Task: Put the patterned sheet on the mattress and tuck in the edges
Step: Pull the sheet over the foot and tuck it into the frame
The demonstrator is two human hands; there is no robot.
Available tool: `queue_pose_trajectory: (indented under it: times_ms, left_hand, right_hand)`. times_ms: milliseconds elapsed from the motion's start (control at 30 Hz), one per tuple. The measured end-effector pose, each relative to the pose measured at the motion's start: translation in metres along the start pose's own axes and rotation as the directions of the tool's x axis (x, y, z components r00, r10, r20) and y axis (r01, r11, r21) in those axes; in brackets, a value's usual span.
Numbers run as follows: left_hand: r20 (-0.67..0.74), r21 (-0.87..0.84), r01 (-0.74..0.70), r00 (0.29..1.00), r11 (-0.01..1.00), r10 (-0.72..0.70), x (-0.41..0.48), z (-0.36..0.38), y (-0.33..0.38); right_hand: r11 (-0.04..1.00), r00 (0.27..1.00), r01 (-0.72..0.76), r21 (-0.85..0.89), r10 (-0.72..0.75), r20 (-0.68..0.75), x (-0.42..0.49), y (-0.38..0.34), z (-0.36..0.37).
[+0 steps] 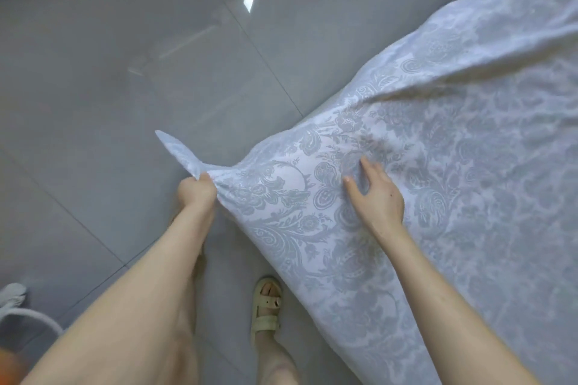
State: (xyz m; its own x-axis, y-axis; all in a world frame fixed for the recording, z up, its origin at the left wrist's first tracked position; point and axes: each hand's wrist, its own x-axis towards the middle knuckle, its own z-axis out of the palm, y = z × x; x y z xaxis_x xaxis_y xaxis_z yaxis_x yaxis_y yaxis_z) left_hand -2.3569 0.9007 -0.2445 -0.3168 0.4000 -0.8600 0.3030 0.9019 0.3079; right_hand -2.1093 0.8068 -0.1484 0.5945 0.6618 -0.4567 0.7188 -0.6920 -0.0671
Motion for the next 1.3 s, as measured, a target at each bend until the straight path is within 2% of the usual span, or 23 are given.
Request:
queue_pose_trajectory:
  times_ms: [100,233,333,400,500,633,667,800,867,1000,1067,1200,1300]
  left_hand:
    - [0.023,-0.097,0.067,0.998,0.993,-0.065,-0.002,-0.008,-0.006]
    - [-0.048,-0.209,-0.077,0.997,0.975,0.068,-0.035,-0.025,-0.039]
    - [-0.031,-0.283,-0.069,0.998,0.957,0.063,-0.070,-0.022,-0.084]
    - [0.020,-0.341,-0.026,0.999,0.940,0.035,-0.091,-0.013,-0.117]
    - [0.124,-0.395,0.050,0.992,0.917,0.000,-0.123,0.007,-0.164]
    - [0.178,-0.441,0.127,0.983,0.888,-0.052,-0.150,0.024,-0.223]
    - [0.185,-0.444,0.139,0.981,0.885,-0.061,-0.155,0.026,-0.235]
    - [0.189,-0.452,0.154,0.979,0.879,-0.074,-0.171,0.030,-0.276]
    - [0.181,-0.435,0.140,0.981,0.890,-0.066,-0.178,0.031,-0.293]
    - [0.177,-0.420,0.094,0.984,0.903,-0.021,-0.196,0.034,-0.326]
    - [0.178,-0.427,0.068,0.984,0.902,0.011,-0.211,0.038,-0.340]
    - [0.206,-0.434,0.024,0.976,0.901,0.073,-0.259,0.047,-0.392]
    - [0.236,-0.461,0.036,0.968,0.887,0.083,-0.299,0.054,-0.446]
  right_hand:
    - [0.996,0.995,0.078,0.054,-0.075,-0.060,-0.017,0.017,0.002]
    - [0.979,0.968,0.178,0.102,-0.156,-0.197,-0.052,0.048,0.006]
    - [0.945,0.924,0.326,0.037,-0.310,-0.223,-0.089,0.080,0.011]
    - [0.918,0.902,0.391,-0.059,-0.395,-0.174,-0.117,0.109,0.018]
    - [0.887,0.892,0.426,-0.179,-0.444,-0.080,-0.153,0.160,0.035]
    - [0.804,0.874,0.487,-0.341,-0.448,0.190,-0.178,0.207,0.069]
    - [0.791,0.872,0.489,-0.368,-0.436,0.221,-0.178,0.209,0.078]
    - [0.771,0.905,0.422,-0.478,-0.328,0.271,-0.170,0.189,0.102]
    - [0.765,0.914,0.406,-0.500,-0.324,0.245,-0.172,0.185,0.106]
    - [0.814,0.891,0.454,-0.363,-0.420,0.174,-0.188,0.199,0.094]
    - [0.784,0.837,0.537,-0.312,-0.541,0.083,-0.207,0.213,0.089]
    - [0.628,0.636,0.712,-0.315,-0.766,-0.088,-0.274,0.281,0.092]
    - [0.494,0.531,0.778,-0.388,-0.847,-0.014,-0.324,0.347,0.102]
